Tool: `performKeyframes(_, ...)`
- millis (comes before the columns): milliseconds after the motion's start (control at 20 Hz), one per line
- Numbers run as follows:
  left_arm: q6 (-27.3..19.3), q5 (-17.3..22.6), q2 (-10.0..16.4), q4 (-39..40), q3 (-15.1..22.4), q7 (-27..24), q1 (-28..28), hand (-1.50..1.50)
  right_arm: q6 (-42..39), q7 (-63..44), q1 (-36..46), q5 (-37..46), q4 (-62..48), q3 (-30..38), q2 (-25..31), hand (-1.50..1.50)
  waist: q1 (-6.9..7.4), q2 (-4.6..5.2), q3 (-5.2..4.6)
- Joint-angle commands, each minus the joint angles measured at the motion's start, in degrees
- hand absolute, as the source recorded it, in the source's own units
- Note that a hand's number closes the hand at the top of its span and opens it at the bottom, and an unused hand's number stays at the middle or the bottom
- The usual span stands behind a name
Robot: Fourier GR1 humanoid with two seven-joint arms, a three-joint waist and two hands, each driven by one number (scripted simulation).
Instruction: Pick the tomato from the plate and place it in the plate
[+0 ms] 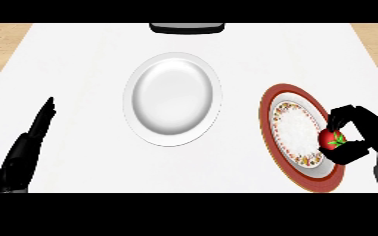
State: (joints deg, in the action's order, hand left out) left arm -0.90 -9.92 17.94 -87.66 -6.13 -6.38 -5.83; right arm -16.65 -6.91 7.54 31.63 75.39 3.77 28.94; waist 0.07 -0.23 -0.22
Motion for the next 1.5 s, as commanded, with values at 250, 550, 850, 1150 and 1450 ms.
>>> performKeyframes(250,-0.2,-0.88,0.02,1.58,-0.67,-0.68,0.06,0.0,14.09,-19.51,0.63,17.45,17.47,-5.13,-4.61,1.5,-0.52,-0.02,0.14)
performKeyframes(550,1.15,0.01,-0.43,1.82,-0.82,-1.87,-0.68,0.0,18.95,-16.15,-2.28,19.92,30.48,-3.2,-2.98,1.5,-0.61,0.01,0.2)
performKeyframes(850,-0.49,-1.04,-1.66,2.86,-0.8,-1.33,1.24,0.0,10.19,-20.93,4.82,16.18,45.73,-9.72,-6.39,1.5,-0.27,0.05,0.16)
performKeyframes(1150,0.36,-1.87,-1.56,0.46,-0.08,2.22,3.16,0.0,4.28,-28.57,17.83,18.02,43.4,-17.73,-13.3,1.5,0.53,0.22,0.18)
performKeyframes(1450,-0.32,-2.99,-2.25,3.35,-0.37,-0.65,3.73,0.0,7.49,-32.17,31.18,21.49,28.29,-20.9,-24.35,1.5,0.94,0.4,0.17)
